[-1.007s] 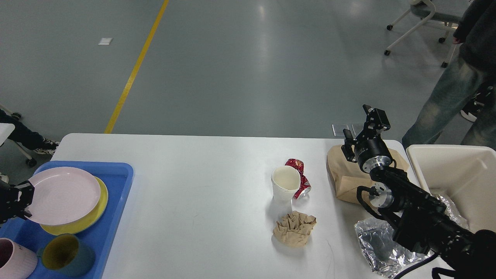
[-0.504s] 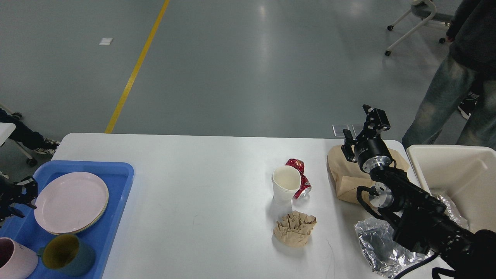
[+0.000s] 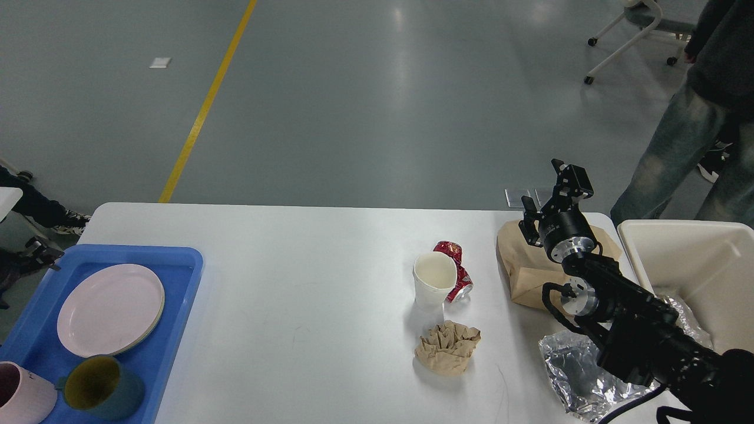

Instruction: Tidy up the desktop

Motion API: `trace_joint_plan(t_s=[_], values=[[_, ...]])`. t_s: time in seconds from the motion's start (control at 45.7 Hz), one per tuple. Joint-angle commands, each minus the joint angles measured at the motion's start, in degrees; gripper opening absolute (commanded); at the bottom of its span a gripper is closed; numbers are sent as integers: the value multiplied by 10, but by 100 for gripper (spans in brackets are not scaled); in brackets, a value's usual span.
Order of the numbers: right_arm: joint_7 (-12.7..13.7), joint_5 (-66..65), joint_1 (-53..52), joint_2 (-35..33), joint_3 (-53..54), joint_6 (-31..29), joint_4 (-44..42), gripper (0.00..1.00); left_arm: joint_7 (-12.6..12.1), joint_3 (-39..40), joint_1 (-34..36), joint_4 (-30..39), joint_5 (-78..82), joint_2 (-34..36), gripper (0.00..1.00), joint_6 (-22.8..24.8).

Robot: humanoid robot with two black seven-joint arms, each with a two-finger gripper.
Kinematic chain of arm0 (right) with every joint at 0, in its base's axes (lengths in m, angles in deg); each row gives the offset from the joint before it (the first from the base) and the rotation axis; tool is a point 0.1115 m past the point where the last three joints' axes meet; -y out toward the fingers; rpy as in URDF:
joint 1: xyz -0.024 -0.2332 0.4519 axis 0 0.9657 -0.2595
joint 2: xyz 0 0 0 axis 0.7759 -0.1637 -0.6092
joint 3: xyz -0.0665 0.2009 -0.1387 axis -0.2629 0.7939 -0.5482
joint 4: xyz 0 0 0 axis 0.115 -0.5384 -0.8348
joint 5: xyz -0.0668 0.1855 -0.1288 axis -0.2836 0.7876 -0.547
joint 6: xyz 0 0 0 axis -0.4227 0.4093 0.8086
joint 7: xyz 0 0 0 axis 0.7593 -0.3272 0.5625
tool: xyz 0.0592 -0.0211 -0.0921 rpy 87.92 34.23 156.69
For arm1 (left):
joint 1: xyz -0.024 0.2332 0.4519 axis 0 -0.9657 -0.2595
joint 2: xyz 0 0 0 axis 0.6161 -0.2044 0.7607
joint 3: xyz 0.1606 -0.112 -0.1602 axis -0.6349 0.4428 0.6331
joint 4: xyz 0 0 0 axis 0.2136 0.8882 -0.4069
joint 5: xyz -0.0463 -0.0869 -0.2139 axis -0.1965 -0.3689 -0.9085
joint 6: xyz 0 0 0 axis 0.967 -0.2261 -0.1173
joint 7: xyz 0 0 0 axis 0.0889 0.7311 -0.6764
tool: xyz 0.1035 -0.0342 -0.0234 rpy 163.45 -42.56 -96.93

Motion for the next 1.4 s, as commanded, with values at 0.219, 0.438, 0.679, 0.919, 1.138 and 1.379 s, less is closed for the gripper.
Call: trace_joint_plan(t_s=[0.219, 0.438, 0.679, 0.919, 1.138, 1.379], values=[[0, 0, 0, 0, 0, 0, 0, 100, 6, 265, -22, -1, -3, -5, 96, -16], [0, 0, 0, 0, 0, 0, 0, 100, 4, 501, -53, -2, -1, -20, 96, -42], [0, 0, 0, 0, 0, -1, 0, 100, 6, 785, -104, -2, -2, -41, 96, -42], [0, 0, 0, 0, 0, -1, 0, 100, 6, 1026, -132, -2, -7, -61, 96, -42], [0, 0, 0, 0, 0, 0, 0, 100, 6, 1086, -131, -2, -7, -65, 96, -49], [0, 0, 0, 0, 0, 0, 0, 100, 7, 1086, -105, -1, -6, -73, 96, -84]])
